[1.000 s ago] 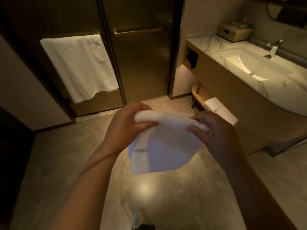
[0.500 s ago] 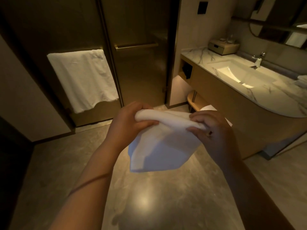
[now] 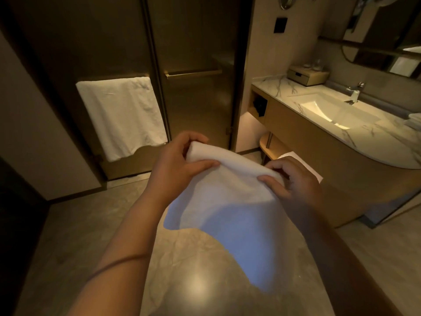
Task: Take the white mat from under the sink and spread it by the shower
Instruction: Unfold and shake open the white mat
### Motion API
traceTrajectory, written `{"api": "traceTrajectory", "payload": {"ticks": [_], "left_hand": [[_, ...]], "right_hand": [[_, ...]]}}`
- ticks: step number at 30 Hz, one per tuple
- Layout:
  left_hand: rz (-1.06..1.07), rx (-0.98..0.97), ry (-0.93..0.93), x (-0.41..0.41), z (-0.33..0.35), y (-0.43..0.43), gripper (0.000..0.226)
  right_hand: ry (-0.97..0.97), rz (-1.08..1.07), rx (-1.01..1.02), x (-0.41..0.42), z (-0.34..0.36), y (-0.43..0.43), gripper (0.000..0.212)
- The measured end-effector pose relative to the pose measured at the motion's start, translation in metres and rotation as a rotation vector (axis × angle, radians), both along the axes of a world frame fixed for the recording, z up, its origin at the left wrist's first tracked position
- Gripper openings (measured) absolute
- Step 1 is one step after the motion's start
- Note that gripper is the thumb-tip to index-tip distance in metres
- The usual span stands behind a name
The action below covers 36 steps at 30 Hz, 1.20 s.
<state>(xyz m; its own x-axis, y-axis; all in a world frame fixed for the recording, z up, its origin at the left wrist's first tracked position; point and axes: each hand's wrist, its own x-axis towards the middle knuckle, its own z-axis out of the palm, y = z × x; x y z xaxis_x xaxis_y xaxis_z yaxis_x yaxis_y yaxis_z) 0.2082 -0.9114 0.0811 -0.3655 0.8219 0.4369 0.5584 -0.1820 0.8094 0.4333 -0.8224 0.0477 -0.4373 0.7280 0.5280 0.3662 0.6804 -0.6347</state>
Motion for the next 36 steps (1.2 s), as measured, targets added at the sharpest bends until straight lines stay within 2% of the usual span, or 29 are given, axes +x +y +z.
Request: {"api": "traceTrajectory", "payload": {"ticks": [5, 8, 12, 17, 21, 30, 33, 36], "left_hand": [[-0.019, 0.057, -0.030, 0.010, 0.007, -0.003, 0.037], [-0.069, 0.060, 0.016, 0.018, 0.011, -0.004, 0.036], [-0.107, 0.052, 0.049, 0.011, 0.011, -0.008, 0.043], [-0.046, 0.066, 0.011, -0.007, 0.004, -0.014, 0.032], [-0.077, 0.072, 0.074, -0.005, 0.002, -0.012, 0.029], [-0.106, 0.042, 0.147, -0.023, -0.010, -0.016, 0.031], [-0.088, 0.001, 0.153, -0.031, -0.022, -0.020, 0.034], [-0.037, -0.005, 0.123, -0.034, -0.028, -0.021, 0.025]], "right_hand": [[0.049, 0.031, -0.121, -0.001, 0.005, -0.006, 0.020], [-0.012, 0.119, -0.184, -0.013, 0.005, -0.013, 0.022], [0.036, 0.103, -0.199, -0.027, -0.001, -0.020, 0.012], [0.049, 0.087, -0.200, -0.041, 0.002, -0.022, 0.017], [0.124, 0.136, -0.205, -0.063, 0.014, -0.033, 0.030], [0.144, 0.089, -0.192, -0.091, 0.012, -0.042, 0.017], [0.194, 0.034, -0.204, -0.092, 0.010, -0.041, 0.019], [0.171, 0.047, -0.200, -0.088, 0.012, -0.040, 0.026]]}}
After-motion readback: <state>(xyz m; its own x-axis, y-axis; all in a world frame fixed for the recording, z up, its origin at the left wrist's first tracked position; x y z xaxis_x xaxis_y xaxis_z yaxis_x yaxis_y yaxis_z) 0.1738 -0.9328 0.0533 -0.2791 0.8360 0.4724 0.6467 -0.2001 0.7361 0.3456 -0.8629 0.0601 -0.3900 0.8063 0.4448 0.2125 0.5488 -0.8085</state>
